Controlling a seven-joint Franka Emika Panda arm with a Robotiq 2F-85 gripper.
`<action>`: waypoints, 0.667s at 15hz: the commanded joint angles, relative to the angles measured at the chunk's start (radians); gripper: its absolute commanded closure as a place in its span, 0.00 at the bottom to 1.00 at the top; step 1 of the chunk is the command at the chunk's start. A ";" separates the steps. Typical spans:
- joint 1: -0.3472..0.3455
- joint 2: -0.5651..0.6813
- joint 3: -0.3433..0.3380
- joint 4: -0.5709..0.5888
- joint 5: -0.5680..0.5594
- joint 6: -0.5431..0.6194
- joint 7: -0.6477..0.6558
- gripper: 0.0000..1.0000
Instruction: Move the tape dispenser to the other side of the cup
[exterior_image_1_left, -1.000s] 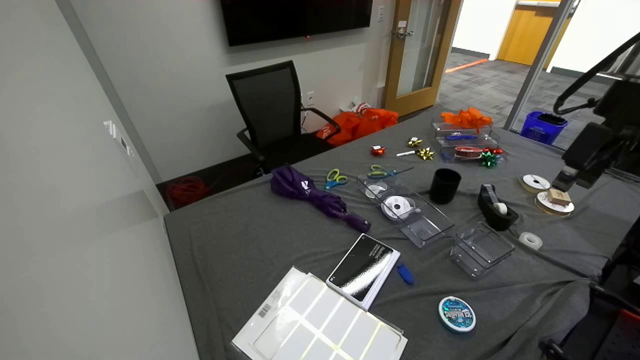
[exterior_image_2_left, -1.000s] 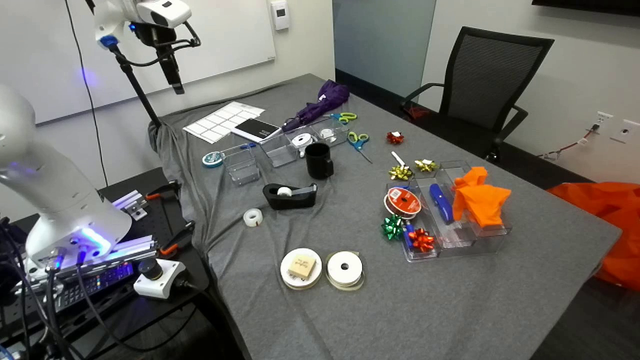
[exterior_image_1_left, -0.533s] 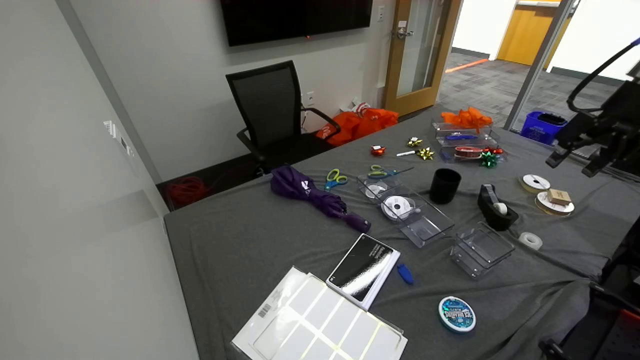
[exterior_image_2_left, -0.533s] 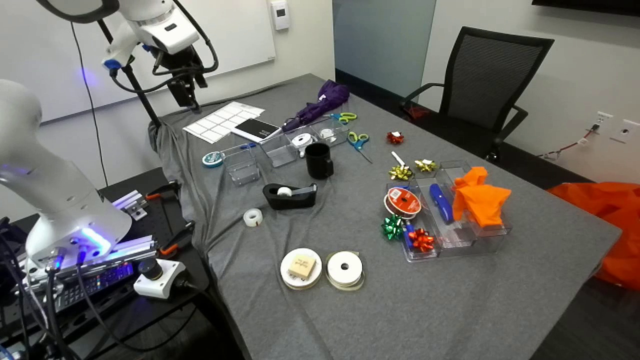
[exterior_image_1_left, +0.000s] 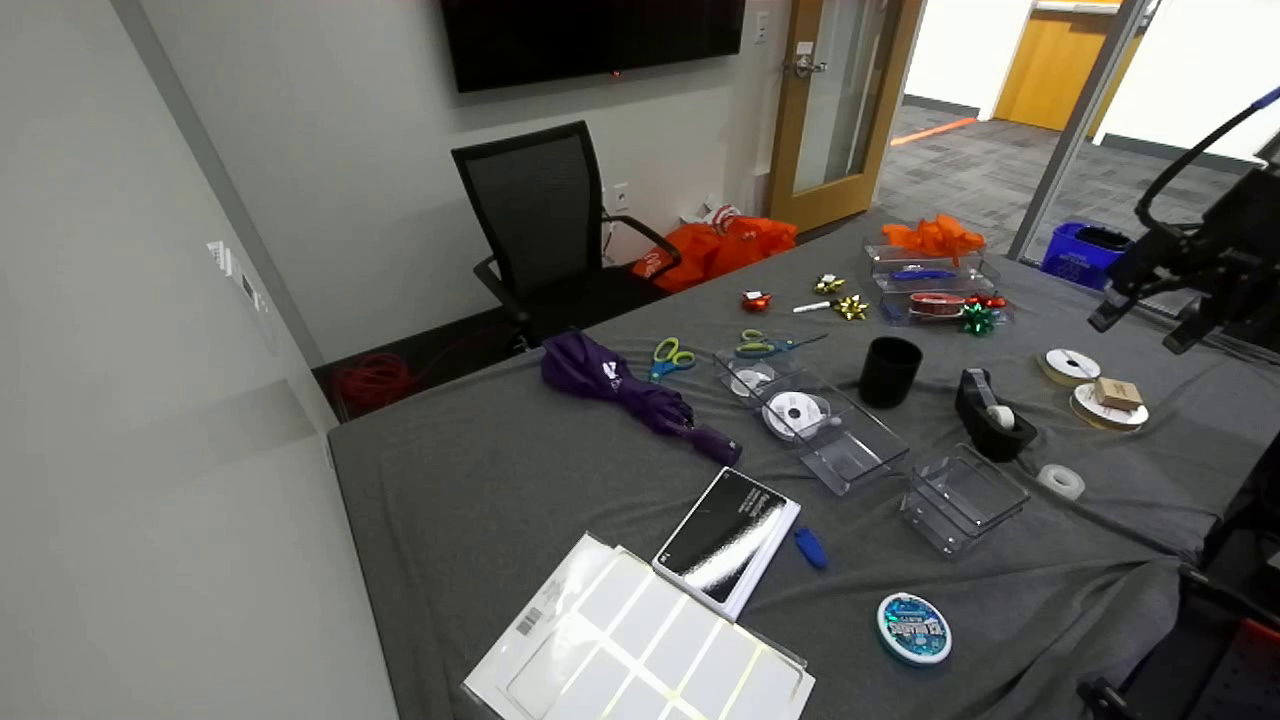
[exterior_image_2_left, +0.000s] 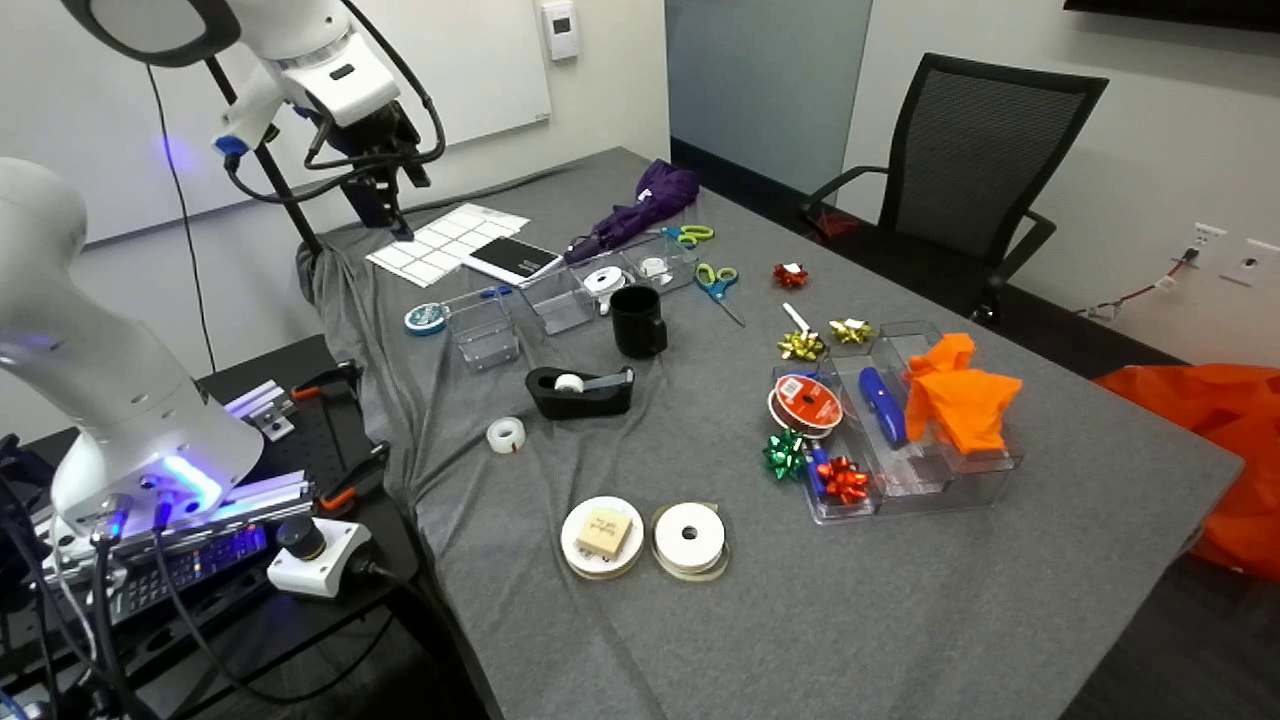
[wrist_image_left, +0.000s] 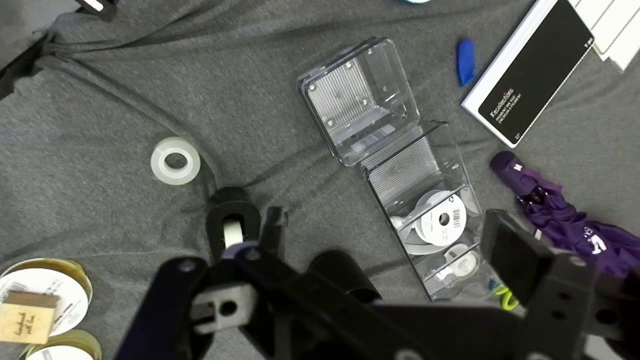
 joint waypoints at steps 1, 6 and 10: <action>-0.002 0.022 0.017 0.012 -0.010 -0.004 0.026 0.00; -0.017 0.224 0.072 0.088 -0.030 0.123 0.137 0.00; -0.036 0.424 0.071 0.185 -0.105 0.197 0.224 0.00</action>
